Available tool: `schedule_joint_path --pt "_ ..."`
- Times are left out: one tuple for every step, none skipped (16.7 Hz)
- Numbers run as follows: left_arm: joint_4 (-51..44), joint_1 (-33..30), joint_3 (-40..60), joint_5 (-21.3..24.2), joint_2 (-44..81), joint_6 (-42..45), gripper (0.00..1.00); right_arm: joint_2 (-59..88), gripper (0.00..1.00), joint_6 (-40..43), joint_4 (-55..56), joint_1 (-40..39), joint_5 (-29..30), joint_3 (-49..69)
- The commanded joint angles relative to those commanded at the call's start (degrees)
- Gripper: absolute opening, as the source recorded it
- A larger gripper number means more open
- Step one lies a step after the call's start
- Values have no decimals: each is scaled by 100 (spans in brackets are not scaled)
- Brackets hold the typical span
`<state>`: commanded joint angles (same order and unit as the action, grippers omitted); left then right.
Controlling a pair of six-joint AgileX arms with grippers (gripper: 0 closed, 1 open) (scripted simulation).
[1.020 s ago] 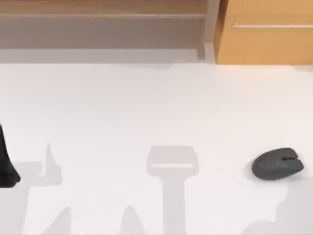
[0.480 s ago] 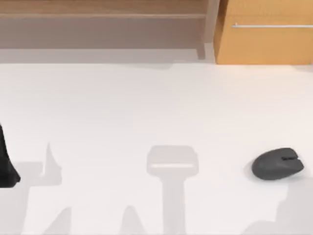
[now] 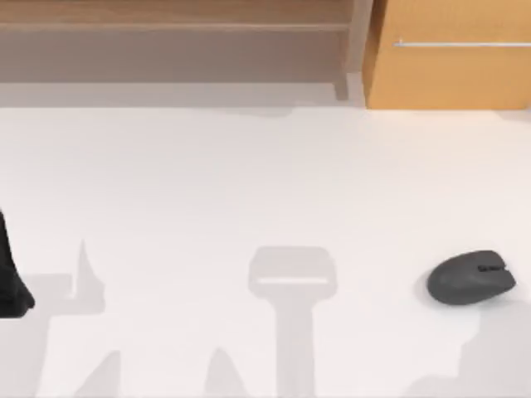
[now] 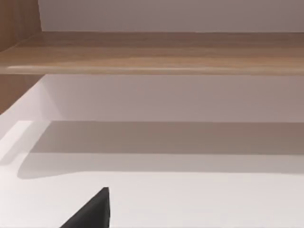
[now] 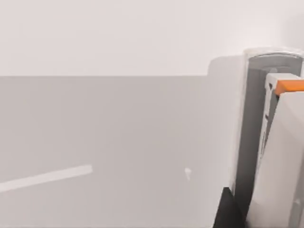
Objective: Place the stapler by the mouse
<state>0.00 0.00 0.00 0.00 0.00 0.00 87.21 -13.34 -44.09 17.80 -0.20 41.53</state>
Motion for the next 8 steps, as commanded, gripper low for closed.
schedule_joint_path --pt "0 0 0 0 0 0 100 -45 0 2 -157 0 0 46" --pt "0 0 0 0 0 0 100 -98 0 3 -313 2 0 98" --pt "0 0 0 0 0 0 100 -168 0 6 -425 1 0 160" --pt "0 0 0 0 0 0 100 -231 0 9 -484 0 0 215" --pt "0 0 0 0 0 0 100 -253 0 11 -499 -1 0 235" --pt "0 0 0 0 0 0 100 -253 0 11 -499 -1 0 235" --pt "0 0 0 0 0 0 100 -253 0 11 -499 -1 0 235" --pt "0 0 0 0 0 0 100 -228 0 3 -484 -2 -3 218"
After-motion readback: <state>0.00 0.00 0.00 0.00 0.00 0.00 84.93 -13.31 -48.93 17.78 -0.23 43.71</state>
